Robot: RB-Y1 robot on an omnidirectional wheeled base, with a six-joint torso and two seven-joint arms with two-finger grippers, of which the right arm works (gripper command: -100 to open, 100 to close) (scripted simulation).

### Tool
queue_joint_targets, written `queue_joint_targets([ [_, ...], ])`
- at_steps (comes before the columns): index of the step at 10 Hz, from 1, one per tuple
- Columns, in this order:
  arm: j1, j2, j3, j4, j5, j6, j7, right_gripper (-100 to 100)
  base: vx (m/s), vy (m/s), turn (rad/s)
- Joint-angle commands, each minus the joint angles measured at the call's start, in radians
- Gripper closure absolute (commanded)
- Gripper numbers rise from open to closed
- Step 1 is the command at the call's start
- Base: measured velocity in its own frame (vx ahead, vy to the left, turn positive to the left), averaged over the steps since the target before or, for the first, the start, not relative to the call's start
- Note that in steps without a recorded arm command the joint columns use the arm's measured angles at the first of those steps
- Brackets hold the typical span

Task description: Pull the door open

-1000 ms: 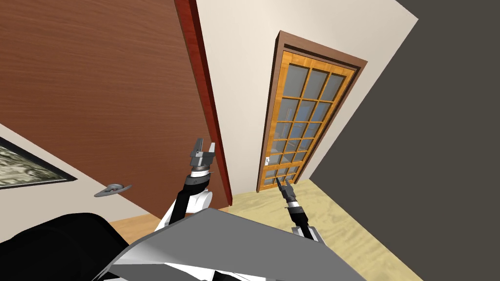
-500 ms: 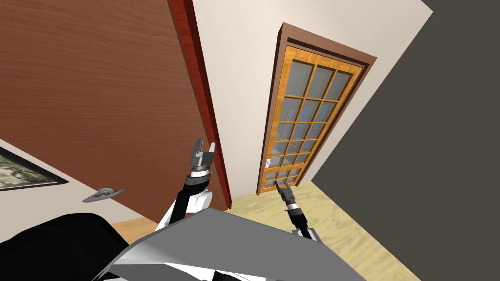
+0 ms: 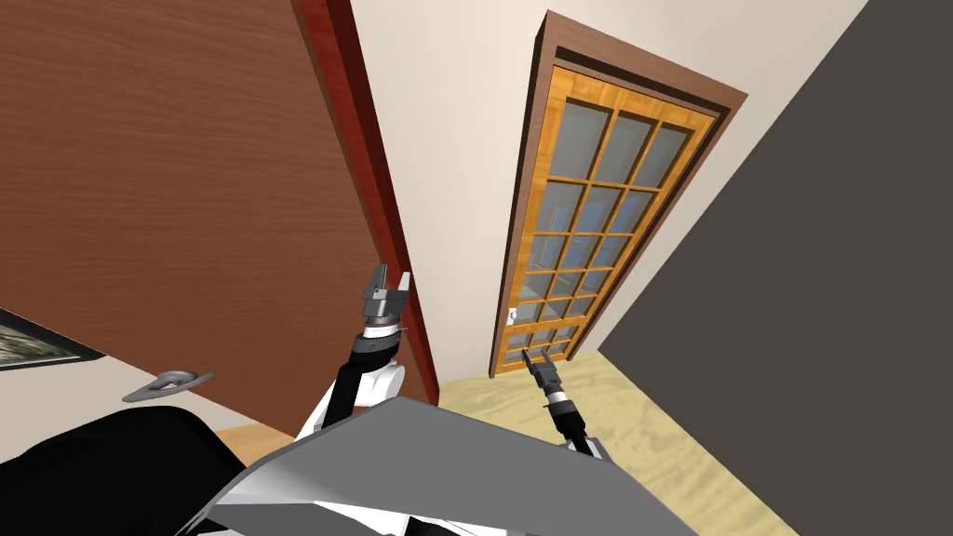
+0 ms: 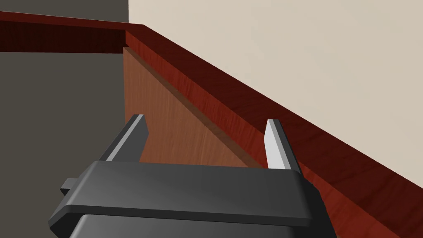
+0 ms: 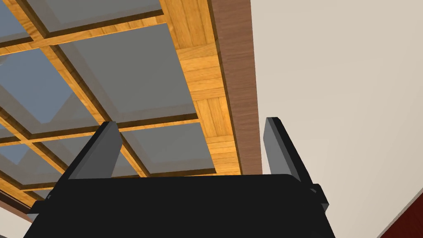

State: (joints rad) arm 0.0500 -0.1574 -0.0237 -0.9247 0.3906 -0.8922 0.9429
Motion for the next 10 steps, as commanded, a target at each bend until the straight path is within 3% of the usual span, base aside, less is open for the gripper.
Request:
queue_joint_targets([
  [1, -0.010, -0.002, -0.002, 0.032, 0.009, -0.009, 0.028, -100, 0.094, -0.016, 0.014],
  [10, -0.069, -0.014, -0.012, 0.203, 0.049, -0.061, 0.150, -100, 0.090, -0.004, 0.011],
])
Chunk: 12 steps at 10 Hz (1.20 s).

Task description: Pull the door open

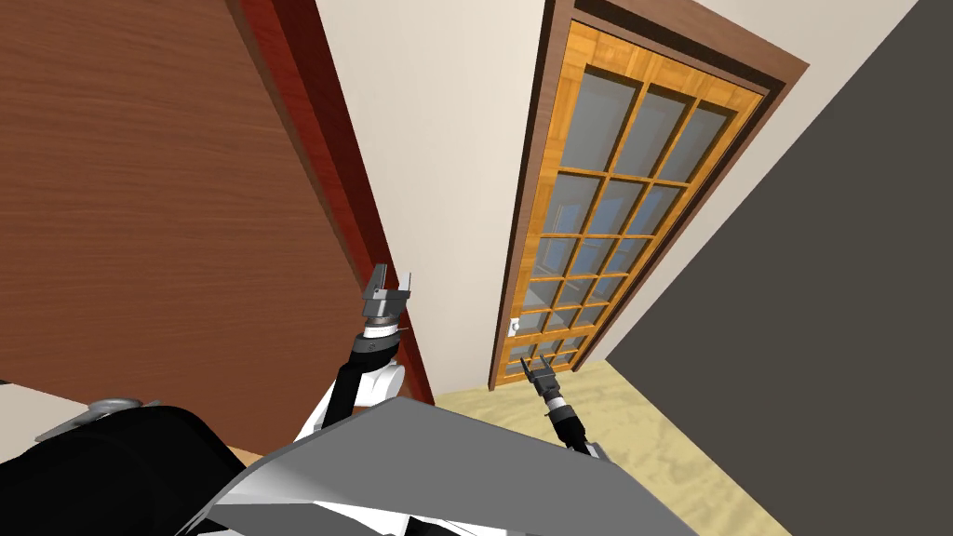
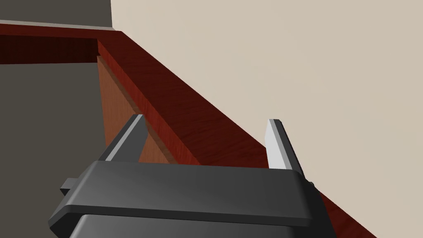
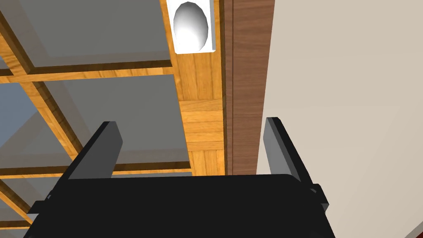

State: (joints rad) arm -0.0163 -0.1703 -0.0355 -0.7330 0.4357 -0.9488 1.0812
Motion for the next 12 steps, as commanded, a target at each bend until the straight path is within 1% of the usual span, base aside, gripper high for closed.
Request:
queue_joint_targets([
  [1, -0.009, -0.002, -0.002, 0.028, 0.008, -0.010, 0.024, -100, 0.105, -0.018, 0.016],
  [2, -0.015, -0.003, -0.003, 0.047, 0.012, -0.015, 0.037, -100, 0.119, -0.032, 0.010],
  [3, -0.011, -0.003, -0.002, 0.034, 0.009, -0.010, 0.026, -100, 0.054, -0.017, 0.006],
  [4, -0.026, 0.028, -0.002, 0.042, 0.012, 0.007, 0.056, -100, 0.096, -0.002, -0.161],
  [5, -0.031, 0.040, -0.002, 0.044, 0.013, 0.014, 0.067, -100, 0.152, 0.018, -0.120],
  [6, -0.039, 0.060, -0.003, 0.047, 0.014, 0.025, 0.083, -100, 0.194, 0.022, -0.013],
  [8, -0.039, 0.060, -0.003, 0.047, 0.014, 0.025, 0.083, -100, 0.097, 0.016, 0.012],
  [9, -0.049, 0.084, -0.003, 0.052, 0.016, 0.039, 0.104, -100, 0.147, 0.018, 0.049],
  [10, -0.053, 0.095, -0.003, 0.054, 0.016, 0.044, 0.112, -100, 0.223, 0.001, 0.073],
  [12, -0.059, 0.109, -0.003, 0.056, 0.017, 0.052, 0.123, -100, 0.190, -0.024, 0.071],
])
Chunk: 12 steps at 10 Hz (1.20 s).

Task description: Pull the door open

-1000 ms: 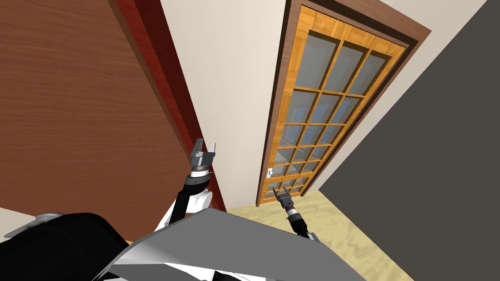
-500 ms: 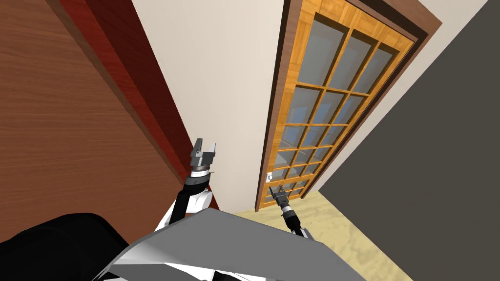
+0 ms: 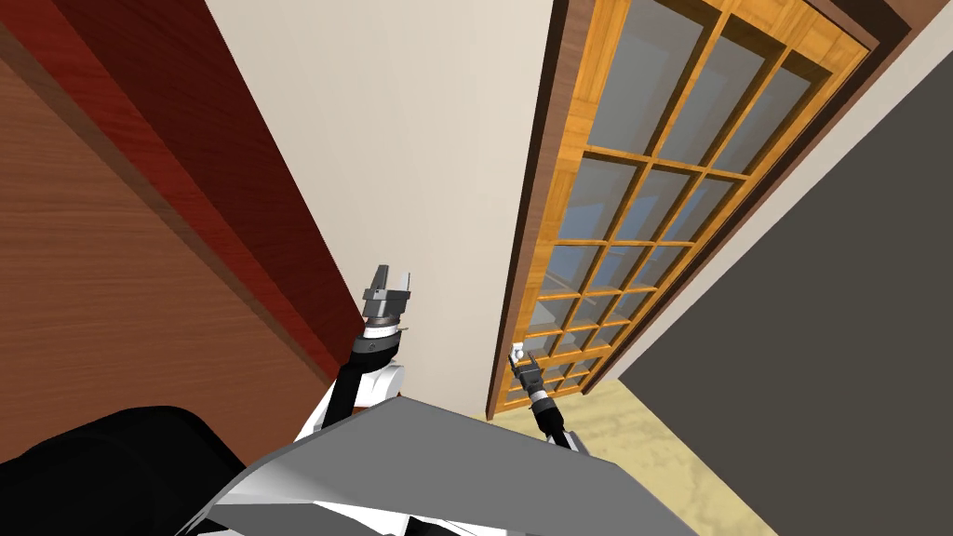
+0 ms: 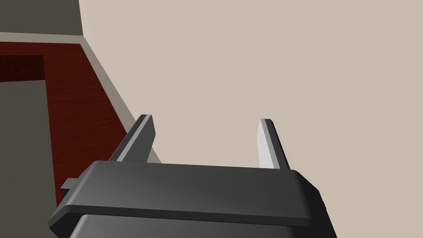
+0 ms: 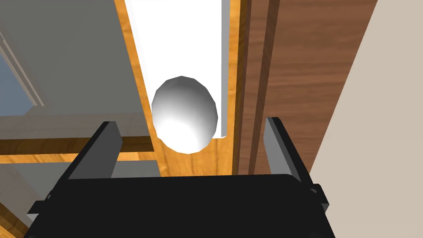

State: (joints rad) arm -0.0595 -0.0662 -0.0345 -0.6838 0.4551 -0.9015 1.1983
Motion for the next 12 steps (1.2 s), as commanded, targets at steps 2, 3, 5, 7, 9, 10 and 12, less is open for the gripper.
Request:
queue_joint_targets([
  [2, 0.000, 0.000, 0.000, 0.000, 0.000, 0.000, 0.000, 100, -0.001, -0.004, 0.000],
  [3, 0.000, 0.000, 0.000, 0.000, 0.000, 0.000, 0.000, 100, -0.013, 0.000, -0.017],
  [5, 0.000, 0.000, 0.000, 0.000, 0.000, 0.000, 0.000, 100, 0.000, 0.000, 0.000],
  [7, 0.000, 0.000, 0.000, 0.000, 0.000, 0.000, 0.000, 100, 0.000, 0.000, 0.000],
  [9, 0.001, -0.005, 0.005, 0.000, -0.018, -0.002, -0.046, 100, -0.037, -0.018, 0.065],
  [10, 0.000, -0.008, 0.009, 0.000, -0.032, -0.002, -0.081, 100, -0.048, -0.022, 0.081],
  [12, 0.000, -0.011, 0.014, 0.001, -0.047, -0.001, -0.119, 100, -0.052, -0.027, 0.071],
])
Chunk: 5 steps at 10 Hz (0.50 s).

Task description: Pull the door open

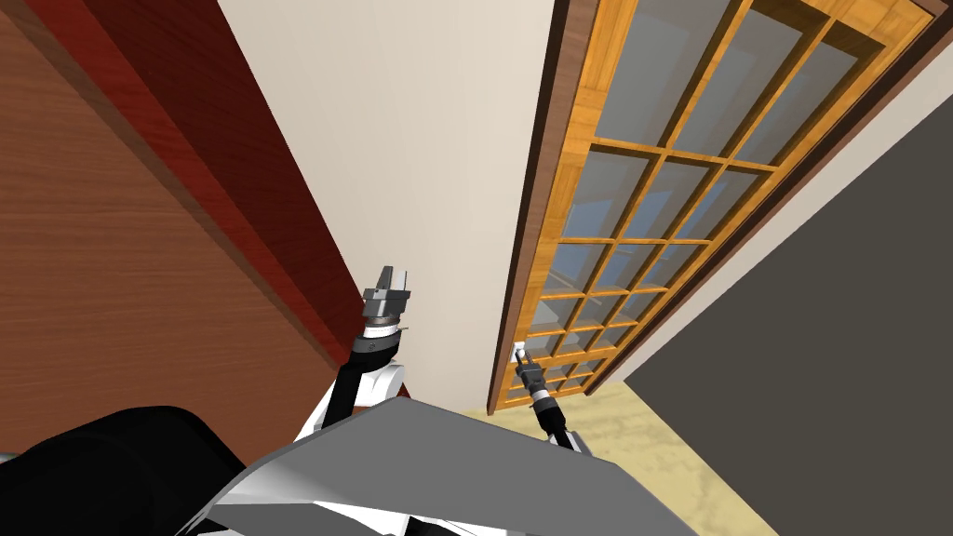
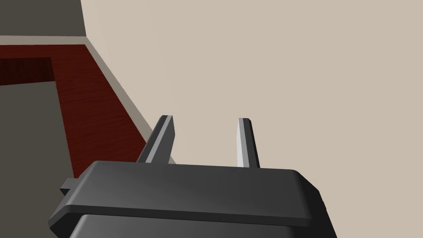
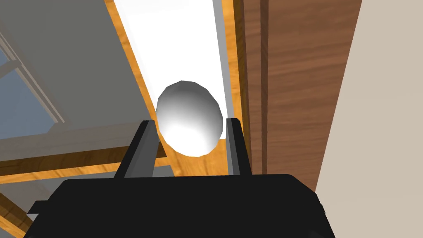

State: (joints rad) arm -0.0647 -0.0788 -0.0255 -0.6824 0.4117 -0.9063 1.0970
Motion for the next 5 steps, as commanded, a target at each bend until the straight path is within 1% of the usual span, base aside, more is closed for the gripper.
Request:
queue_joint_targets([
  [1, 0.005, -0.001, 0.007, 0.000, -0.011, 0.003, -0.036, 100, -0.047, -0.024, 0.054],
  [5, 0.004, -0.009, 0.020, 0.001, -0.052, 0.004, -0.145, 100, -0.051, -0.021, 0.076],
])
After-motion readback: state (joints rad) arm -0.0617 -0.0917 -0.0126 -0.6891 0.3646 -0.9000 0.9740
